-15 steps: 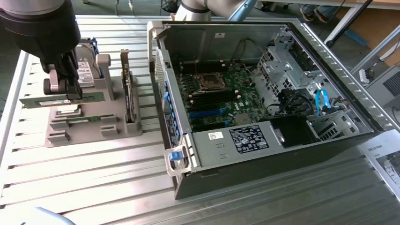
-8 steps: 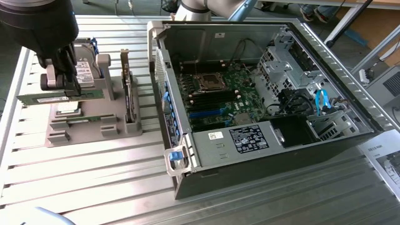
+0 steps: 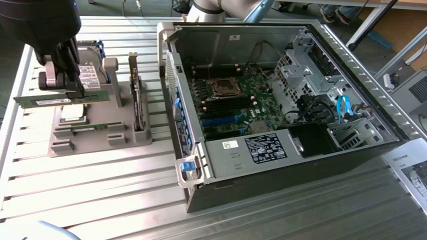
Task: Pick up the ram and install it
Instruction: 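Pick up the ram and move it above insertion slot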
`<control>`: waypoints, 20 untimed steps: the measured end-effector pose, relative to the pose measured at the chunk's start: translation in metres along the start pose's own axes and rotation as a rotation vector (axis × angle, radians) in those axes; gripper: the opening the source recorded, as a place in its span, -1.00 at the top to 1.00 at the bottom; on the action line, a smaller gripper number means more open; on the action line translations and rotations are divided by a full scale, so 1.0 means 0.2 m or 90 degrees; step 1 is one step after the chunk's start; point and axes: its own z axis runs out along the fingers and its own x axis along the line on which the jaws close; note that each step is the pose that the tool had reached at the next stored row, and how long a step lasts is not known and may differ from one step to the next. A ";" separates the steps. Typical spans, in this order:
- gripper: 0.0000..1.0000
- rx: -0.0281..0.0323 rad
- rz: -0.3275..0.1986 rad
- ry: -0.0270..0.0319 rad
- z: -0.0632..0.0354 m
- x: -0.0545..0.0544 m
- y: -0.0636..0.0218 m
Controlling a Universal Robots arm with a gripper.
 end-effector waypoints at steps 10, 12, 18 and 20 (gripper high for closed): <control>0.76 0.0001 0.000 0.0000 -0.082 0.00 0.001; 0.76 0.0000 0.000 0.0000 -0.098 0.00 0.002; 0.76 0.0000 0.000 0.0000 -0.143 0.00 0.003; 0.76 0.0000 0.000 0.0000 -0.155 0.00 0.003</control>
